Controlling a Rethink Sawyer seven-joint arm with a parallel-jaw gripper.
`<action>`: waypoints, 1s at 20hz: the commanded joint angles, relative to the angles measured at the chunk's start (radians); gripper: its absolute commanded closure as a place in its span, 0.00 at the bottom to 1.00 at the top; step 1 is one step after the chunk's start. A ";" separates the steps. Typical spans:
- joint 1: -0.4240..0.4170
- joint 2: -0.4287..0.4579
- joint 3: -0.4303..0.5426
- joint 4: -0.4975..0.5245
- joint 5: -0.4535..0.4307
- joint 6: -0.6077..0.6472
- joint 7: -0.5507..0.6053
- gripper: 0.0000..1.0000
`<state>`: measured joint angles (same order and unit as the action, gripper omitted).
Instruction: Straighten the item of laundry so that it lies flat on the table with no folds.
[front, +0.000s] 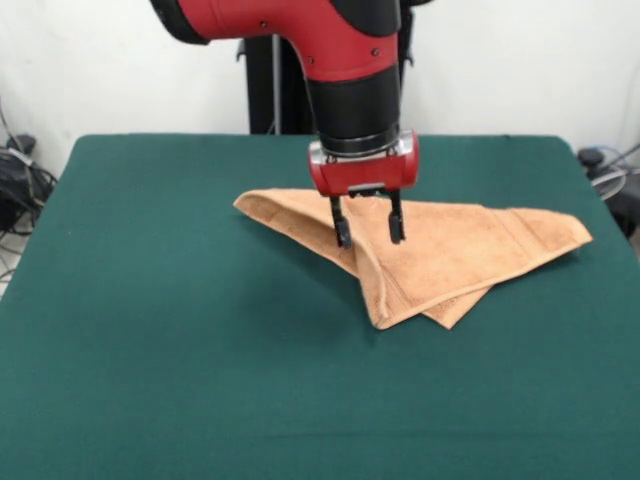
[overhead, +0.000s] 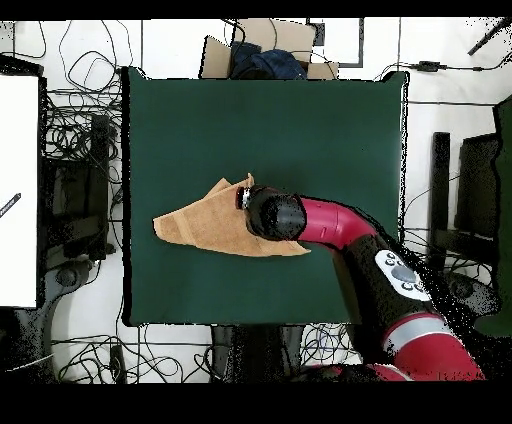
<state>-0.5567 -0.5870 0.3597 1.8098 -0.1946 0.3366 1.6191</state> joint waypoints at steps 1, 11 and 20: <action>-0.003 0.050 0.043 -0.074 -0.057 0.062 -0.022 0.00; 0.011 0.101 0.029 -0.089 -0.075 0.020 -0.007 0.00; 0.029 0.090 0.008 -0.069 -0.088 0.012 0.022 0.00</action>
<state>-0.5516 -0.5075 0.3601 1.7621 -0.2248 0.3366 1.6191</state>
